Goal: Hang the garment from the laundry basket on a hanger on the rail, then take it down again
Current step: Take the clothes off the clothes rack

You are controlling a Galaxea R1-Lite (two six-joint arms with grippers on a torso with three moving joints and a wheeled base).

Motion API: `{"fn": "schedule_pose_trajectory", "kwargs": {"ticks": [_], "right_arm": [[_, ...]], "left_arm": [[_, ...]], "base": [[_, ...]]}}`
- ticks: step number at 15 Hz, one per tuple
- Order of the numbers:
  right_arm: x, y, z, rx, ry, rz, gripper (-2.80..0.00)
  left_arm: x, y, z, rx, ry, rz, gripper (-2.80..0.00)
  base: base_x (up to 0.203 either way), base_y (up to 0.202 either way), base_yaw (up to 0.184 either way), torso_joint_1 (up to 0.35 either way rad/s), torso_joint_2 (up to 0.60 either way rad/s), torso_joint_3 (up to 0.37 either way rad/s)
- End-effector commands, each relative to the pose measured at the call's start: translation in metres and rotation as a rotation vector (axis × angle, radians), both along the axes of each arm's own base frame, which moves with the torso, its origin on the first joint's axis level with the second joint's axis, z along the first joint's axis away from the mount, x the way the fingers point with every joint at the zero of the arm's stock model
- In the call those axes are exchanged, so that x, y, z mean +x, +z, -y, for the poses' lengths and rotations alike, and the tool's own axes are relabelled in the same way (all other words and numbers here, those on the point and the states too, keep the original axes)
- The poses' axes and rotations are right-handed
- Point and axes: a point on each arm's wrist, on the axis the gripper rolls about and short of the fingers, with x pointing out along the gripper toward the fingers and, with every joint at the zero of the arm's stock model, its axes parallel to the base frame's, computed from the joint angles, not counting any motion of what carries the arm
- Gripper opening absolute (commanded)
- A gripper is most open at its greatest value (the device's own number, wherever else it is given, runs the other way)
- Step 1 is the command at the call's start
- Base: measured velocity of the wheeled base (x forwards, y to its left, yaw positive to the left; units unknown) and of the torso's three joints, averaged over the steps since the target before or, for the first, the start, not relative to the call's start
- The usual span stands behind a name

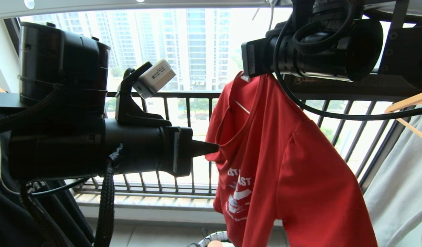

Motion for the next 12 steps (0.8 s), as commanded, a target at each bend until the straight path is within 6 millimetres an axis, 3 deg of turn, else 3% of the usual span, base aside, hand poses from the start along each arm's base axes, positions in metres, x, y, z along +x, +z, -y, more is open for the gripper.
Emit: {"fn": "schedule_pose_trajectory", "kwargs": {"ticks": [1, 3, 4, 12], "right_arm": [[-0.001, 0.001, 0.001, 0.002, -0.003, 0.003, -2.8], [-0.001, 0.002, 0.001, 0.003, -0.002, 0.004, -2.8], [-0.002, 0.002, 0.002, 0.003, -0.002, 0.004, -2.8], [0.0, 0.0, 0.0, -0.003, 0.0, 0.0, -2.8]], "left_arm": [[0.015, -0.002, 0.01, -0.056, -0.01, 0.045, -2.8], [0.025, 0.006, 0.013, -0.114, -0.065, 0.07, -2.8], [0.031, 0.009, 0.014, -0.126, -0.081, 0.077, 0.0], [0.104, -0.007, 0.023, -0.163, -0.243, 0.192, 0.0]], "base": [[0.0, 0.0, 0.0, 0.0, 0.0, 0.0], [0.0, 0.0, 0.0, 0.0, 0.0, 0.0], [0.0, 0.0, 0.0, 0.0, 0.0, 0.0], [0.0, 0.0, 0.0, 0.0, 0.0, 0.0]]}}
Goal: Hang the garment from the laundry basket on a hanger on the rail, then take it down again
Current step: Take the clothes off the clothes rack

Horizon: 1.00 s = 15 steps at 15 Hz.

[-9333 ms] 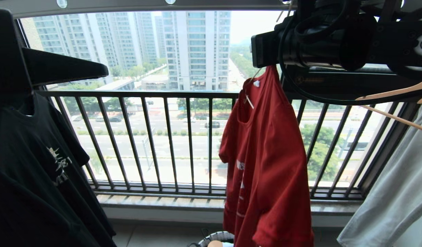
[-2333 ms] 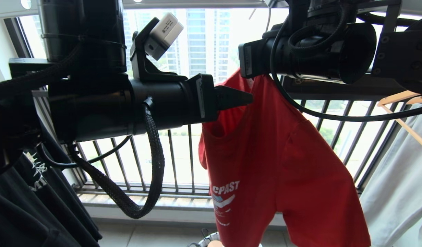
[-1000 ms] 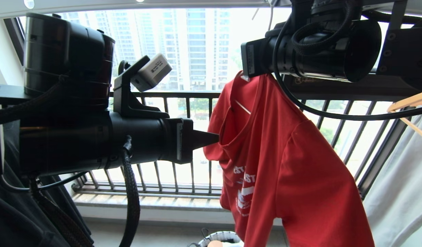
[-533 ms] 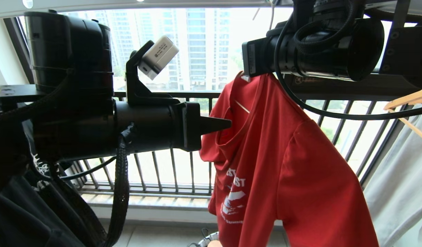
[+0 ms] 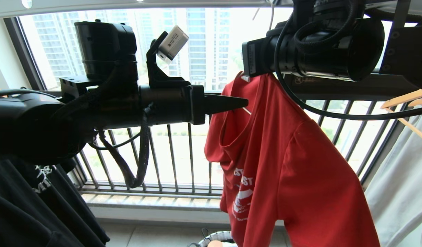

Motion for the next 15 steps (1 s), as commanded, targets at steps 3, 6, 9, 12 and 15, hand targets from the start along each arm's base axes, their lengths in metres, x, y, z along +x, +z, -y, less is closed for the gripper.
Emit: {"fn": "schedule_pose_trajectory", "kwargs": {"ticks": [3, 6, 9, 12, 15], "right_arm": [[0.0, 0.0, 0.0, -0.002, 0.0, 0.0, -2.8], [0.001, -0.001, -0.001, -0.002, 0.0, 0.0, -2.8], [0.001, 0.0, -0.001, -0.001, 0.001, 0.001, -2.8], [0.001, 0.0, -0.001, -0.002, 0.001, 0.003, -2.8], [0.001, 0.0, -0.001, -0.002, 0.001, 0.003, -2.8]], "left_arm": [[0.032, -0.02, 0.013, 0.021, -0.039, -0.036, 0.0], [0.041, -0.022, 0.019, -0.007, -0.079, -0.007, 0.0], [0.043, -0.021, 0.02, -0.027, -0.084, -0.001, 0.0], [0.043, -0.022, 0.022, -0.026, -0.089, -0.002, 0.0], [0.042, -0.025, 0.027, -0.026, -0.101, -0.002, 0.0]], "base": [[0.0, 0.0, 0.0, 0.0, 0.0, 0.0], [0.0, 0.0, 0.0, 0.0, 0.0, 0.0], [0.0, 0.0, 0.0, 0.0, 0.0, 0.0], [0.0, 0.0, 0.0, 0.0, 0.0, 0.0], [0.0, 0.0, 0.0, 0.0, 0.0, 0.0]]}}
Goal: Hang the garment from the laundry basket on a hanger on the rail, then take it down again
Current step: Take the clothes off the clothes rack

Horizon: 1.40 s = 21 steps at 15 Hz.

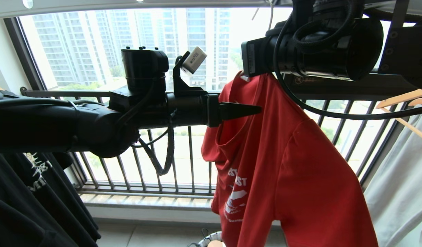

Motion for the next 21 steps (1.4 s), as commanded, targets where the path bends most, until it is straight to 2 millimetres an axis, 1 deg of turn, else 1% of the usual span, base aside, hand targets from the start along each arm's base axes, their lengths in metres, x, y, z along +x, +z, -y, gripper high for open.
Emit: {"fn": "schedule_pose_trajectory", "kwargs": {"ticks": [1, 7, 12, 13, 21], "right_arm": [[0.0, 0.0, 0.0, -0.002, -0.001, 0.0, -2.8], [0.0, 0.0, -0.001, -0.002, 0.001, 0.0, -2.8], [0.002, -0.002, -0.002, -0.008, 0.001, -0.003, -2.8], [0.002, -0.002, -0.002, -0.008, 0.001, -0.003, -2.8], [0.001, -0.001, -0.001, -0.006, 0.001, 0.0, -2.8]], "left_arm": [[-0.001, -0.001, 0.004, -0.005, -0.014, 0.004, 0.0], [-0.007, -0.002, 0.012, -0.003, -0.042, 0.004, 0.0], [-0.01, 0.0, 0.013, -0.01, -0.048, 0.016, 0.0], [-0.011, 0.001, 0.014, -0.021, -0.053, 0.031, -2.8], [-0.014, 0.002, 0.016, -0.036, -0.06, 0.042, -2.8]], "base": [[0.0, 0.0, 0.0, 0.0, 0.0, 0.0], [0.0, 0.0, 0.0, 0.0, 0.0, 0.0], [0.0, 0.0, 0.0, 0.0, 0.0, 0.0], [0.0, 0.0, 0.0, 0.0, 0.0, 0.0], [0.0, 0.0, 0.0, 0.0, 0.0, 0.0]]}}
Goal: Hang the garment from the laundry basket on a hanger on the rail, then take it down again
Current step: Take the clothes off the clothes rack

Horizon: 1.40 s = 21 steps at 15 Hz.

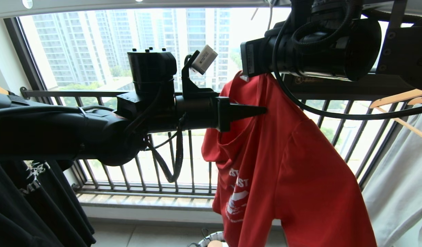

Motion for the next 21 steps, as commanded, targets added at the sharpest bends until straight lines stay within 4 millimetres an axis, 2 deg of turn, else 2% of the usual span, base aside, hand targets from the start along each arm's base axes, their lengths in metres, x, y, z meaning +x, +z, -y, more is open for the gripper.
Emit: {"fn": "schedule_pose_trajectory", "kwargs": {"ticks": [1, 5, 9, 13, 18, 21], "right_arm": [[0.0, 0.0, 0.0, -0.002, -0.001, -0.001, -2.8], [0.001, -0.001, -0.001, -0.003, -0.001, -0.002, -2.8], [0.002, -0.002, -0.002, -0.007, 0.001, -0.005, -2.8], [0.001, -0.001, -0.001, -0.005, -0.001, -0.002, -2.8], [0.001, 0.001, -0.001, -0.008, 0.001, 0.007, -2.8], [0.001, 0.001, -0.001, -0.01, 0.0, 0.005, -2.8]], "left_arm": [[-0.002, 0.002, -0.001, -0.004, -0.004, 0.004, -2.8], [-0.01, 0.008, -0.007, -0.012, -0.003, 0.014, -2.8], [-0.043, 0.015, -0.009, -0.016, -0.054, 0.014, -2.8], [-0.05, 0.006, -0.014, 0.006, -0.058, -0.024, -2.8], [-0.055, -0.015, -0.01, 0.052, -0.075, -0.076, -2.8], [-0.059, -0.021, -0.006, 0.066, -0.093, -0.09, -2.8]], "base": [[0.0, 0.0, 0.0, 0.0, 0.0, 0.0], [0.0, 0.0, 0.0, 0.0, 0.0, 0.0], [0.0, 0.0, 0.0, 0.0, 0.0, 0.0], [0.0, 0.0, 0.0, 0.0, 0.0, 0.0], [0.0, 0.0, 0.0, 0.0, 0.0, 0.0], [0.0, 0.0, 0.0, 0.0, 0.0, 0.0]]}}
